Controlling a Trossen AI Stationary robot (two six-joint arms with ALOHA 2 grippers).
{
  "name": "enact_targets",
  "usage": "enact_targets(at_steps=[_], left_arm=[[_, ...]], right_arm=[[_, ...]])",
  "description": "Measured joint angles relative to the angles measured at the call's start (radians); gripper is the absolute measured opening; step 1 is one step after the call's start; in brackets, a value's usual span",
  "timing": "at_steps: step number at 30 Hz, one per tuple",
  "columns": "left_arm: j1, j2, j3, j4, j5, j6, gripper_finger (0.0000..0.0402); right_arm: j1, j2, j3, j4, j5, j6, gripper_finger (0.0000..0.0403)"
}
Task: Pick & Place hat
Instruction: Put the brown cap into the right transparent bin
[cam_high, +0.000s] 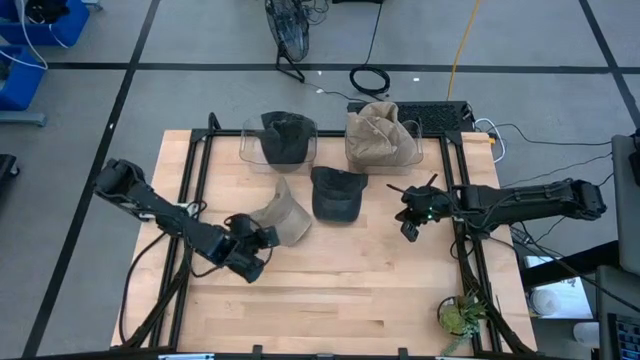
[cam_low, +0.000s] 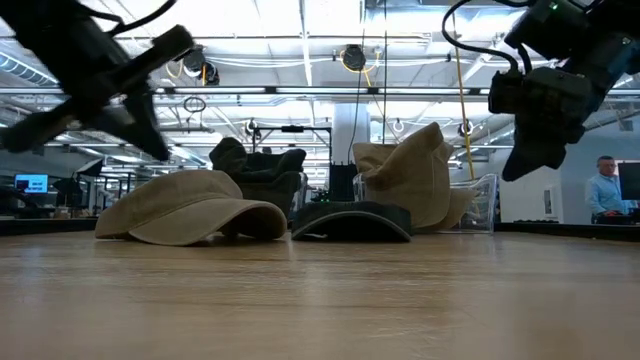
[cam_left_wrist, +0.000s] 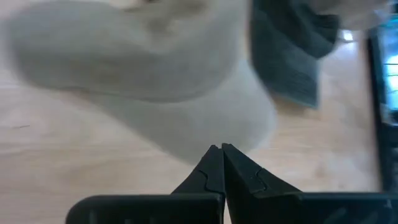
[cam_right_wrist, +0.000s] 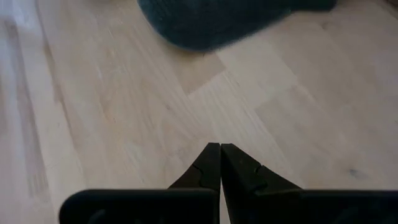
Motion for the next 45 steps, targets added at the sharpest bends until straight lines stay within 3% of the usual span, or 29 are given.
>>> enact_targets(at_steps=[7,14,27,31,35,41,45], left_arm=[[-0.018,-0.031,0.0,-0.19,0.066,-0.103,0.0004],[0.017,-0.031,0.0,-0.215,0.083,-0.043,0.003],[0.075,-0.116,0.0,-0.239,0.091,0.096,0.0142],[0.093,-0.164,0.0,-0.27,0.095,0.237,0.018],[0.125,-0.175,0.0,-0.278,0.137,0.484,0.0206],[0.203,-0.144,-0.002,-0.293,0.302,0.781,0.0225],[0.251,-0.112,-0.002,-0.286,0.327,0.909,0.0231]], right_arm=[[0.0,0.001,0.0,0.002,0.0,-0.014,0.0],[0.0,0.001,0.0,0.002,0.001,-0.015,0.0],[0.0,0.04,0.0,0.091,0.0,0.012,0.0],[0.0,0.058,0.0,0.107,0.0,0.034,0.0],[0.0,0.074,0.0,0.114,0.0,0.051,0.0],[0.0,0.093,0.0,0.124,0.0,0.065,0.0],[0.0,0.096,0.0,0.138,0.0,0.087,0.0]])
